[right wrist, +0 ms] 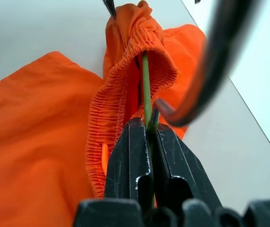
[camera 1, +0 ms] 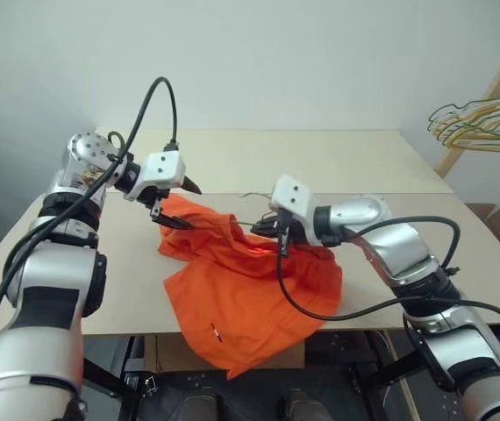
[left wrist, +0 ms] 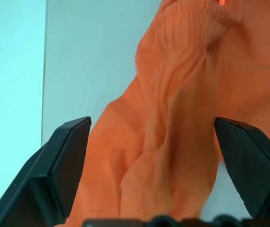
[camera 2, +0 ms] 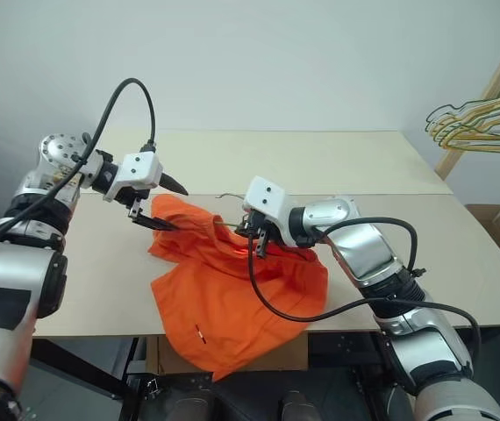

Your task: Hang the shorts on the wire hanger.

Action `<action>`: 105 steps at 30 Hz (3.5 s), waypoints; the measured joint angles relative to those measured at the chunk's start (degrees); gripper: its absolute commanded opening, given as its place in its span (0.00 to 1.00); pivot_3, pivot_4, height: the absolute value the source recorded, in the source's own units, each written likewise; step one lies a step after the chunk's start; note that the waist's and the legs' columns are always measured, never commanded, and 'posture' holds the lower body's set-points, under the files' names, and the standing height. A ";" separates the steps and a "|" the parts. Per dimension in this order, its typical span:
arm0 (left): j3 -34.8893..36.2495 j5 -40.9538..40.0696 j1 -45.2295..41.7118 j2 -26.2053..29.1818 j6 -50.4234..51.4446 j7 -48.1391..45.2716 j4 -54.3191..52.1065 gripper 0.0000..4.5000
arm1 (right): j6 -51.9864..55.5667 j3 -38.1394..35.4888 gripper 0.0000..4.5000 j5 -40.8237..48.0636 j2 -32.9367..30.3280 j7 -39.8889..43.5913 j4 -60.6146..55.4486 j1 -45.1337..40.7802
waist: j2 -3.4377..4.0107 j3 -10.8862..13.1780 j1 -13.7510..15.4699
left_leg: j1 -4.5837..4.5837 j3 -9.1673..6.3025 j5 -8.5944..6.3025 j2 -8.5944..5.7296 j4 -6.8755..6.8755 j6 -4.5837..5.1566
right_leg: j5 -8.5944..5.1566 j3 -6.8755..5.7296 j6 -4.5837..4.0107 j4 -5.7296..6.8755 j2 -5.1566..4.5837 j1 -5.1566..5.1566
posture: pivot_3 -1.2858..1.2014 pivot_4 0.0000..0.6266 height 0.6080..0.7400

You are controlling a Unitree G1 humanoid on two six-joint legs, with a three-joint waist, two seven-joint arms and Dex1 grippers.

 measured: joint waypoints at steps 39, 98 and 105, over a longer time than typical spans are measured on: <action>5.10 -2.16 7.84 -1.54 2.81 17.34 -0.27 0.01 | 2.54 -2.63 0.00 0.17 -5.84 2.41 -3.75 3.03 | 0.00 0.00 1.07 | 0.01 0.05 0.00 0.01 -0.02 -0.01 | 0.08 0.00 -0.13 0.00 0.00 -0.03 | 0.56 0.00 1.00; -0.97 -8.38 -0.47 -12.73 3.35 -0.62 -2.19 0.00 | 25.30 2.23 0.19 9.03 -13.85 17.16 4.63 -25.84 | 0.04 0.02 -1.97 | -0.74 0.12 0.00 0.03 0.09 -0.02 | 0.12 0.05 -0.24 0.16 0.00 -0.89 | 0.52 0.00 1.00; -0.33 -8.09 -0.88 -12.01 3.90 -0.85 -2.05 0.00 | 25.25 -4.20 0.72 9.70 -21.70 15.03 -1.07 -21.15 | 0.06 0.03 -1.88 | -0.79 0.11 0.00 0.01 0.08 -0.02 | 0.10 0.06 -0.21 0.11 -0.02 -0.91 | 0.52 0.00 1.00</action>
